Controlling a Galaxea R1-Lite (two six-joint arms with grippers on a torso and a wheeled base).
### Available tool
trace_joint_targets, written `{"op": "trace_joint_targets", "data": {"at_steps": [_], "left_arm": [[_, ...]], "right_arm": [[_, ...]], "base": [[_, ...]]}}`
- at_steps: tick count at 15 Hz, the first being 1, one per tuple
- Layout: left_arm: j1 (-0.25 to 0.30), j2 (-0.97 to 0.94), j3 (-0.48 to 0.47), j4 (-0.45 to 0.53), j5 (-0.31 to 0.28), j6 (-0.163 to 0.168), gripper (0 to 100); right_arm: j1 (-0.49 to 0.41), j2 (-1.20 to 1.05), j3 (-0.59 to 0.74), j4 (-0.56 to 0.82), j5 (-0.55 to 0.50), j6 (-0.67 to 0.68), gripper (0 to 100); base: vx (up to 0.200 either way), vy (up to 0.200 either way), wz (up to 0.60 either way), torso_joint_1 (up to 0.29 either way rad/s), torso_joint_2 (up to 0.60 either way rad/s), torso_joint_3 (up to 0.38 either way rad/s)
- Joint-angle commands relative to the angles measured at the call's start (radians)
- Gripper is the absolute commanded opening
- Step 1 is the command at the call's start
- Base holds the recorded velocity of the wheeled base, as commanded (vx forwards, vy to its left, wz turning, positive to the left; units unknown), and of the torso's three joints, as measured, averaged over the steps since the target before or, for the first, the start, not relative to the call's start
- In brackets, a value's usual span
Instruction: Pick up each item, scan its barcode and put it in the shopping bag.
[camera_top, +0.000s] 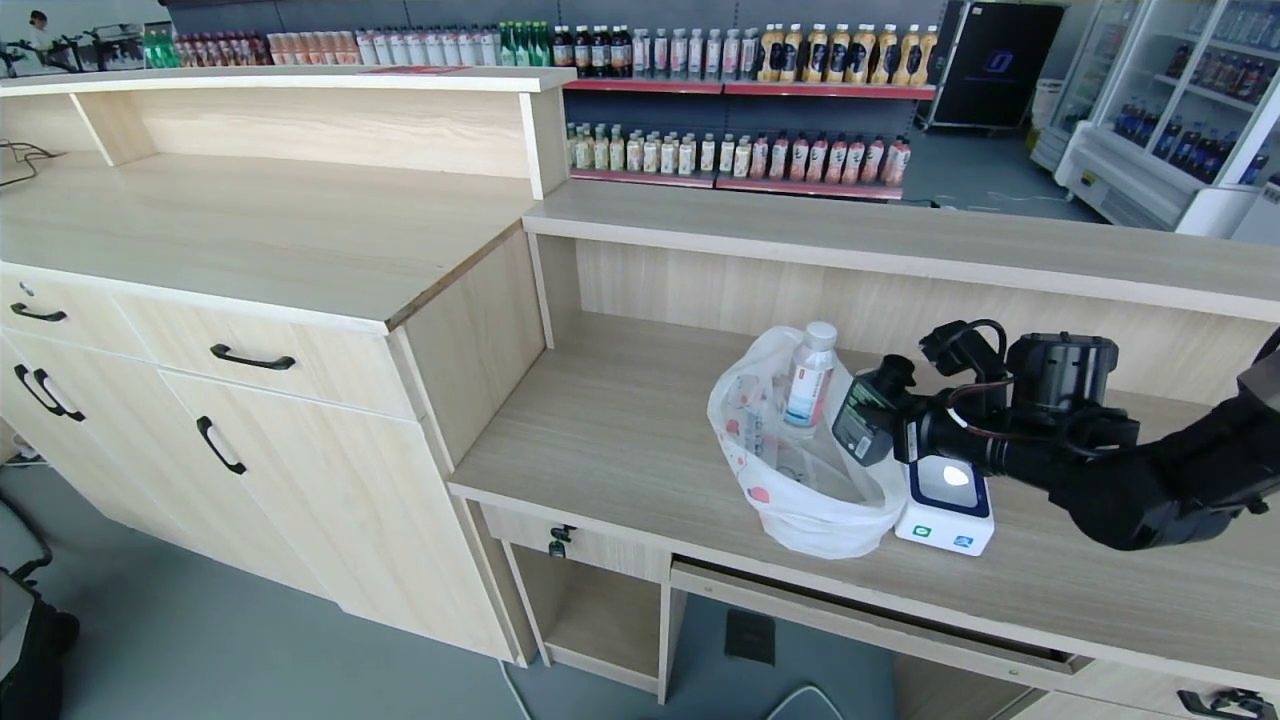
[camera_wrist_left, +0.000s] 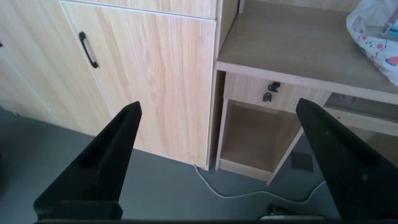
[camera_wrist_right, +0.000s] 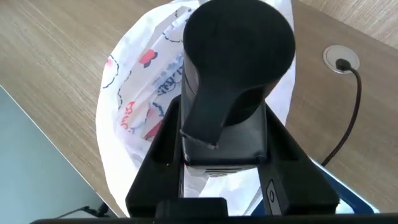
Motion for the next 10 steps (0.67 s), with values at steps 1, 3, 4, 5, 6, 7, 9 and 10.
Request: {"op": "trace_joint_targets", "data": {"at_steps": [1, 3, 4, 5, 6, 7, 9, 10], "left_arm": [[0.000, 0.002, 0.000, 0.000, 0.000, 0.000, 100], [0.000, 0.002, 0.000, 0.000, 0.000, 0.000, 100], [0.000, 0.002, 0.000, 0.001, 0.000, 0.000, 100], [0.000, 0.002, 0.000, 0.000, 0.000, 0.000, 100], [0.000, 0.002, 0.000, 0.000, 0.000, 0.000, 100], [0.000, 0.002, 0.000, 0.000, 0.000, 0.000, 100], [0.000, 0.002, 0.000, 0.001, 0.000, 0.000, 100], [0.000, 0.002, 0.000, 0.001, 0.000, 0.000, 100]], "right_arm": [[0.013, 0.062, -0.033, -0.002, 0.000, 0.000, 0], [0.021, 0.074, -0.039, -0.002, 0.000, 0.005, 0], [0.025, 0.082, -0.042, -0.004, 0.000, 0.005, 0], [0.033, 0.088, -0.046, -0.007, 0.000, 0.006, 0], [0.038, 0.102, -0.057, -0.013, 0.000, 0.006, 0], [0.045, 0.122, -0.066, -0.022, 0.000, 0.002, 0], [0.050, 0.133, -0.056, -0.024, 0.000, -0.003, 0], [0.050, 0.140, -0.046, -0.025, 0.000, -0.005, 0]], "base": [[0.000, 0.000, 0.00, 0.000, 0.00, 0.000], [0.000, 0.000, 0.00, 0.000, 0.00, 0.000], [0.000, 0.000, 0.00, 0.000, 0.00, 0.000], [0.000, 0.000, 0.00, 0.000, 0.00, 0.000], [0.000, 0.000, 0.00, 0.000, 0.00, 0.000], [0.000, 0.000, 0.00, 0.000, 0.00, 0.000], [0.000, 0.000, 0.00, 0.000, 0.00, 0.000], [0.000, 0.000, 0.00, 0.000, 0.00, 0.000]]}}
